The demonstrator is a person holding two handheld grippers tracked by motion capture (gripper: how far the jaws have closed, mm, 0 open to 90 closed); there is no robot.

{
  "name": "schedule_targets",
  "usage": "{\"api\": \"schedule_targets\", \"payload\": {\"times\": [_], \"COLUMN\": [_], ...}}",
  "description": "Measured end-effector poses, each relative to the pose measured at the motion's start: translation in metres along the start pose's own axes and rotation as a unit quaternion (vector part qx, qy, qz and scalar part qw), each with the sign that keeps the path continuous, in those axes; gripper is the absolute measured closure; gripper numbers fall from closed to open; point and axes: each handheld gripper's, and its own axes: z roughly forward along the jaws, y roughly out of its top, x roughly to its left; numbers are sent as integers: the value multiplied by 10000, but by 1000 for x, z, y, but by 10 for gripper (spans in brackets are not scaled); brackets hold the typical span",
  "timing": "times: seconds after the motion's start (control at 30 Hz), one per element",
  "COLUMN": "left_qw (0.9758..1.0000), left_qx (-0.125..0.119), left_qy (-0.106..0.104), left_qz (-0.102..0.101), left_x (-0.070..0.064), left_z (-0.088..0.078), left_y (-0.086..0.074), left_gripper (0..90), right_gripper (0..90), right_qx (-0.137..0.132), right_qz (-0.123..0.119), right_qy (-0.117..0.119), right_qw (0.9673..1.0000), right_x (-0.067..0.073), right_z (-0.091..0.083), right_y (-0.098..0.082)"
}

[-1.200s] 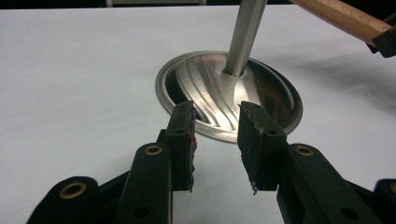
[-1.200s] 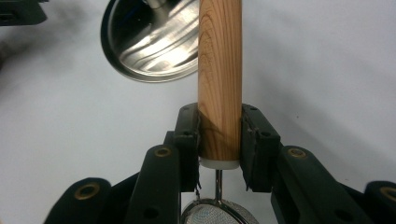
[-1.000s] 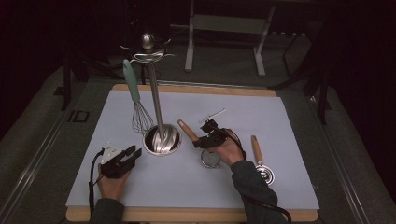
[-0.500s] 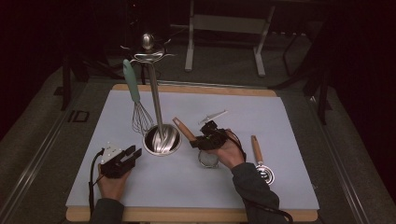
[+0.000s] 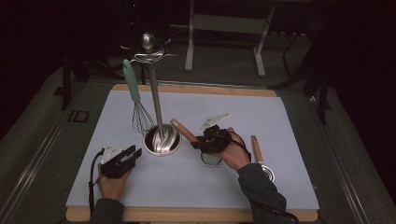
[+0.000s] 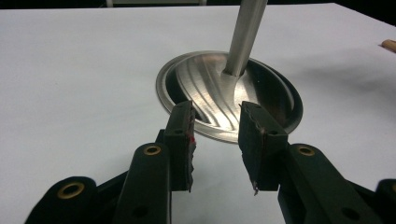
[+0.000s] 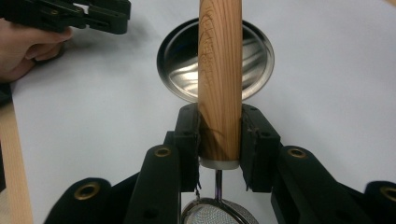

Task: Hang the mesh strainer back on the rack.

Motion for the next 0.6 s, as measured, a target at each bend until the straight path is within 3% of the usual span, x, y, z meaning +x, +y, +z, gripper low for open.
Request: {"api": "schedule_targets", "payload": {"times": [0.27, 0.6], "left_qw": [10000, 10000], "left_qx": [6, 7], "left_qy": [-6, -6], "left_qz": [2, 1], "left_x": [0, 0], "left_z": [0, 0], "left_y": [0, 0], "left_gripper": [663, 662], "right_gripper": [705, 705], "right_qx": [-243, -550], "right_qz": [-418, -728], "right_qy": [47, -70], "right_qw": [9988, 9958], "right_x": [8, 18], "right_z": [-12, -26], "right_y": [5, 12]}}
